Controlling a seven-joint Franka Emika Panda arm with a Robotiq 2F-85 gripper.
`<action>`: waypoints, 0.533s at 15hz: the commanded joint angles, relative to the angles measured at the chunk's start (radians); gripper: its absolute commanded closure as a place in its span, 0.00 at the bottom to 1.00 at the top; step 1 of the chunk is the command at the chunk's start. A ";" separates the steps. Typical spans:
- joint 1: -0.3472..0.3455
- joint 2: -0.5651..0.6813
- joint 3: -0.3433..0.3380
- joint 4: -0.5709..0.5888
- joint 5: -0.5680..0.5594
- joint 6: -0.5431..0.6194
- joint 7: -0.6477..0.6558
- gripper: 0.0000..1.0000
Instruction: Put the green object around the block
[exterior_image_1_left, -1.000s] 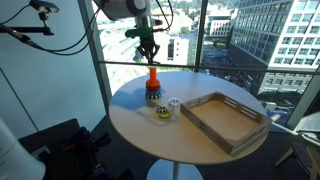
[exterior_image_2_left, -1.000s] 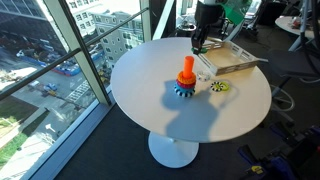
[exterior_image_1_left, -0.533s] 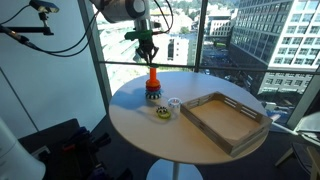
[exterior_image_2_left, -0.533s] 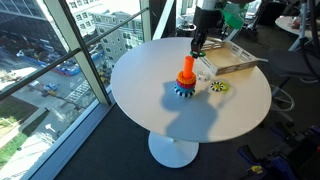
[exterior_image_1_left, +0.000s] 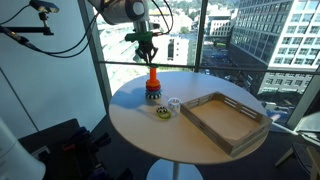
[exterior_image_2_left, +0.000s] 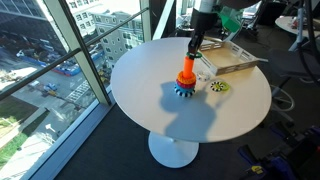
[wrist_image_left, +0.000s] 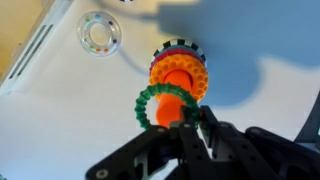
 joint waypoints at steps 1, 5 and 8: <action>-0.001 0.010 0.004 0.001 -0.003 0.026 -0.025 0.94; 0.001 0.023 0.003 0.004 -0.008 0.040 -0.024 0.94; 0.004 0.025 0.003 0.004 -0.013 0.051 -0.022 0.94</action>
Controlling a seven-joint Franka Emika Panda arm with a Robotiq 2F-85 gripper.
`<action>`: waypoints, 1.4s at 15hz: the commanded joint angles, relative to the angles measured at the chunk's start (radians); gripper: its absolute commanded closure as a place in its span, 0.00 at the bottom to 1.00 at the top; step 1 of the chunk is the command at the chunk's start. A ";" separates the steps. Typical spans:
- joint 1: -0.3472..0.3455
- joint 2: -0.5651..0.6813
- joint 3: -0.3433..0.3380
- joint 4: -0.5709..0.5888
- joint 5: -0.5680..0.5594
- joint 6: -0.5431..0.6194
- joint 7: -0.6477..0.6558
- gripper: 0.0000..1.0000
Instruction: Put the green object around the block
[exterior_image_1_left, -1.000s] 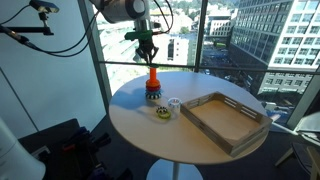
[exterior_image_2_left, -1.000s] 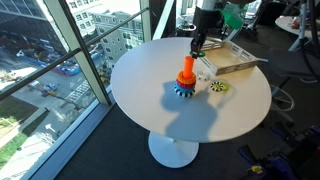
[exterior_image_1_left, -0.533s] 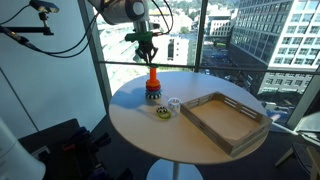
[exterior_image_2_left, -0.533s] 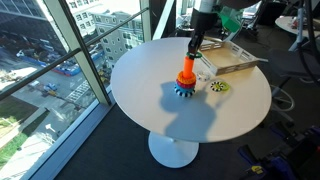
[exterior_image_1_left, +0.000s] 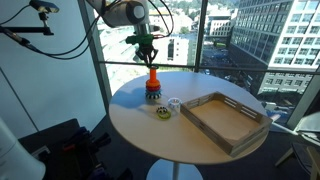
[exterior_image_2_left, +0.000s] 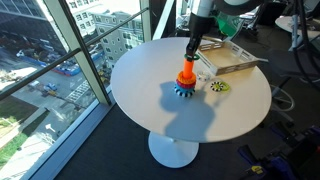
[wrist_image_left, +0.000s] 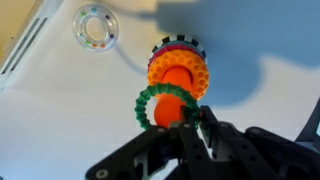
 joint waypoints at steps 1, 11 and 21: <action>0.003 0.004 0.001 0.005 -0.013 0.019 -0.013 0.94; 0.006 0.013 -0.003 0.001 -0.015 0.031 -0.003 0.60; 0.002 0.004 -0.001 -0.011 -0.006 0.034 -0.007 0.00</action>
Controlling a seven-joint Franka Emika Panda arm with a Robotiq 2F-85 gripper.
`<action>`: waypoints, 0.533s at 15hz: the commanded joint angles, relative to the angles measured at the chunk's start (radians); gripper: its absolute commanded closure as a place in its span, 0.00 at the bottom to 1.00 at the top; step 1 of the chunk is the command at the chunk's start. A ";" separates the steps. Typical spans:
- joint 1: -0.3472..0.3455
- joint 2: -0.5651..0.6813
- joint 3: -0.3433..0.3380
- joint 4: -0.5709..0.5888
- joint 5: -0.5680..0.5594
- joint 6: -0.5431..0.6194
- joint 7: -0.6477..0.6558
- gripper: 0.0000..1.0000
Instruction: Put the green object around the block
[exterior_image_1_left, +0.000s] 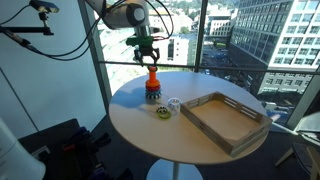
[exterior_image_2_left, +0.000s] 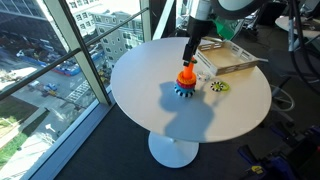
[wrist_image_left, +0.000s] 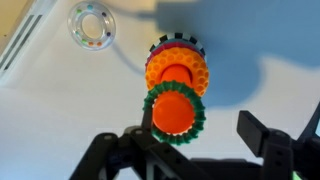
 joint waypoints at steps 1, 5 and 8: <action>-0.003 -0.016 0.001 -0.014 -0.004 0.019 -0.009 0.00; -0.006 -0.029 0.007 -0.020 0.010 0.009 -0.019 0.00; -0.014 -0.036 0.014 -0.026 0.031 0.014 -0.037 0.00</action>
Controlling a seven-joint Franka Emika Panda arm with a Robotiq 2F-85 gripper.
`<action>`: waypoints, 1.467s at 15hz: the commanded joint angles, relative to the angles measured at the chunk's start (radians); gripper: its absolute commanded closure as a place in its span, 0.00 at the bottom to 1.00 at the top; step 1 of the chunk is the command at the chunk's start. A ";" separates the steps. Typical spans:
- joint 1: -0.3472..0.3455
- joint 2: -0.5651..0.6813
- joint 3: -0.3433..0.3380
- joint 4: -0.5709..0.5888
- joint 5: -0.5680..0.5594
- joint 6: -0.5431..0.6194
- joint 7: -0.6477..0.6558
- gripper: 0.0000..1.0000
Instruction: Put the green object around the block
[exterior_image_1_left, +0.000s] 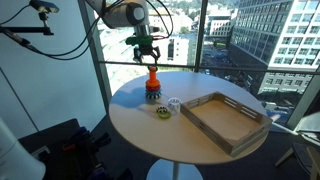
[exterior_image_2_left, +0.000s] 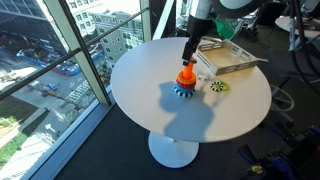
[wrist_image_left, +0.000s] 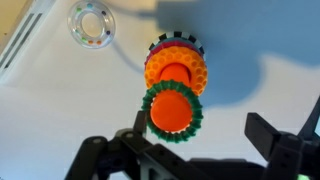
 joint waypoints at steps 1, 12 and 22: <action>-0.017 -0.032 0.015 -0.025 0.039 0.011 -0.042 0.00; -0.036 -0.030 0.040 -0.020 0.205 -0.022 -0.134 0.00; -0.043 -0.030 0.047 -0.017 0.291 -0.077 -0.156 0.00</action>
